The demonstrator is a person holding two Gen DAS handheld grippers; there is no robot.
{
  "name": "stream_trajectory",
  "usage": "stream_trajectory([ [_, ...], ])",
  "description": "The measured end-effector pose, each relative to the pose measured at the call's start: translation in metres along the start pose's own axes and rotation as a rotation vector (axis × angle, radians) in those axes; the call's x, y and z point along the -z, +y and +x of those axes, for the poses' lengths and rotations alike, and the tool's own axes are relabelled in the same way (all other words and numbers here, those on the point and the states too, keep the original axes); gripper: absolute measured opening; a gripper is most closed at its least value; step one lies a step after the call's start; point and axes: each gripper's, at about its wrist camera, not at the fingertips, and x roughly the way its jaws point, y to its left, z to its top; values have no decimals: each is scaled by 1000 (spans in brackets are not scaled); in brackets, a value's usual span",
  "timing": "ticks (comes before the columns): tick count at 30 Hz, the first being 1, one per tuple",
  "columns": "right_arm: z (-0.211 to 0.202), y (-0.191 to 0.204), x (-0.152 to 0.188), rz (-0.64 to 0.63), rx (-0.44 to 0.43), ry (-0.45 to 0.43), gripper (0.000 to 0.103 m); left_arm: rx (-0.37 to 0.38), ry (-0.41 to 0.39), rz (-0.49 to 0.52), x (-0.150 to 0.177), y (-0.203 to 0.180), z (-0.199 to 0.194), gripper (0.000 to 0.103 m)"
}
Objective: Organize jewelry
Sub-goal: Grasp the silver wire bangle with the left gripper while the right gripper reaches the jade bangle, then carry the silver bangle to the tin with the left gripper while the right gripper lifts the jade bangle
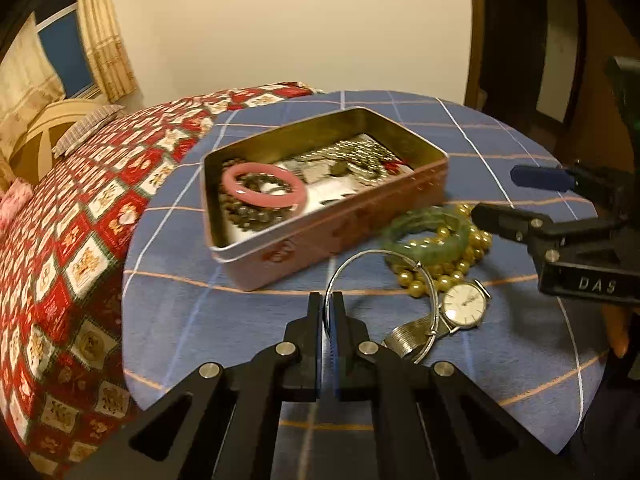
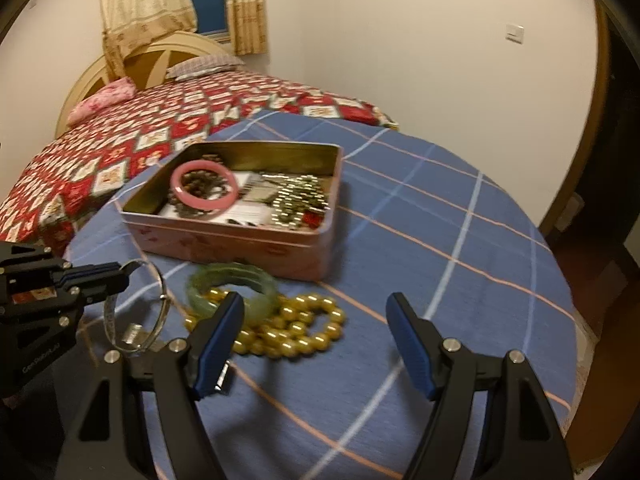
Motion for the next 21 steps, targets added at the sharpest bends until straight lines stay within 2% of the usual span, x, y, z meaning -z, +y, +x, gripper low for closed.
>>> stream_trajectory([
  [8, 25, 10, -12, 3, -28, 80, 48, -3, -23, -62, 4, 20, -5, 2],
  [12, 28, 14, -10, -19, -21, 116, 44, -15, -26, -109, 7, 36, -6, 2],
  [16, 36, 21, -6, -60, -28, 177, 40, -57, -24, -141, 10, 47, -1, 2],
  [18, 35, 23, -5, -69, -27, 170, 26, -60, -22, -164, 12, 53, 2, 2],
  [19, 34, 24, -5, -74, -26, 168, 15, -61, -23, -171, 13, 54, 2, 2],
  [21, 31, 26, -4, -84, -31, 156, 12, -59, -29, -183, 14, 57, 1, 2],
])
